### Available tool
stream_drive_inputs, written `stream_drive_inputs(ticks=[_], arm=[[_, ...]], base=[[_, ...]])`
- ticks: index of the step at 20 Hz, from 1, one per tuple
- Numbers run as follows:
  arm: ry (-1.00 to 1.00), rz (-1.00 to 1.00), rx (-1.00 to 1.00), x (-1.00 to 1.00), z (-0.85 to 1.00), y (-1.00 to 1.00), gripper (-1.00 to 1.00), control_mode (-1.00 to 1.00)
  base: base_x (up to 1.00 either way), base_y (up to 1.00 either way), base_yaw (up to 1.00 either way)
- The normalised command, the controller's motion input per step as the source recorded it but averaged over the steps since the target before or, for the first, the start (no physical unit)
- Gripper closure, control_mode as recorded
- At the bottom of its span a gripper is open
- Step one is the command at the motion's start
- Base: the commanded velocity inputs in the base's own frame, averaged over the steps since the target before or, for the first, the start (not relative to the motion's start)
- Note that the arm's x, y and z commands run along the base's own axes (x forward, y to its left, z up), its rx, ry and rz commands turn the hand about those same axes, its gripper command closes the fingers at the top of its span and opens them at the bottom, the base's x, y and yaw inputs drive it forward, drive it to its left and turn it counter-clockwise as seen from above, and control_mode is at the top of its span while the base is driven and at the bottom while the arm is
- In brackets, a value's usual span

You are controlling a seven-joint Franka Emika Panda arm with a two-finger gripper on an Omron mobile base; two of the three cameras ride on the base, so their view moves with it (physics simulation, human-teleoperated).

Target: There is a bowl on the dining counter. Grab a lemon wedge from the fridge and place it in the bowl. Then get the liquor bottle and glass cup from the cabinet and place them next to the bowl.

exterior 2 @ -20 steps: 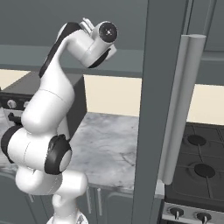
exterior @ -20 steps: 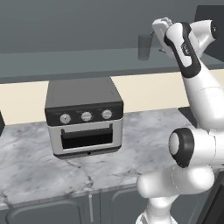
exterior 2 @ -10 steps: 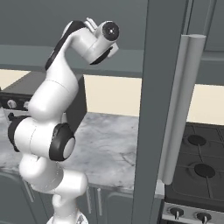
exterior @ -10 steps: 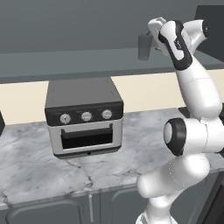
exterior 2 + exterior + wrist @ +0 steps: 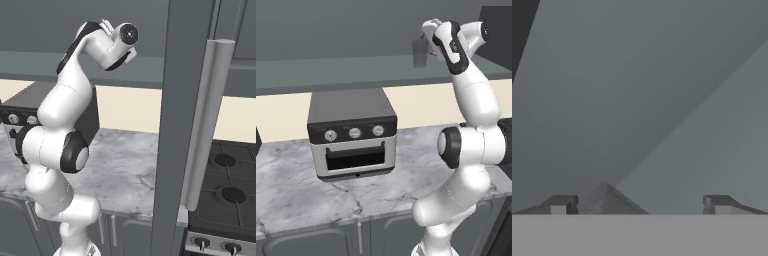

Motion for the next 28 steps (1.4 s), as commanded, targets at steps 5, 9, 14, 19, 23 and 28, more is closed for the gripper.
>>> stream_drive_inputs(ticks=[5, 9, 14, 19, 23, 28], arm=[[0.0, 0.0, 0.0, 0.3, -0.01, 0.0, -1.0, -1.0], [0.0, 0.0, 0.0, 0.1, -0.08, 0.0, -1.0, -1.0], [0.0, 0.0, 0.0, 0.0, -0.11, 0.0, -1.0, -1.0], [0.0, 0.0, 0.0, -0.03, -0.15, 0.0, -1.0, -1.0], [0.0, 0.0, 0.0, -0.21, -0.24, 0.0, -1.0, -1.0], [0.0, 0.0, 0.0, -0.23, -0.14, 0.0, -1.0, -1.0]], base=[[0.0, 0.0, 0.0], [0.0, 0.0, 0.0], [0.0, 0.0, 0.0], [0.0, 0.0, 0.0], [0.0, 0.0, 0.0], [0.0, 0.0, 0.0]])
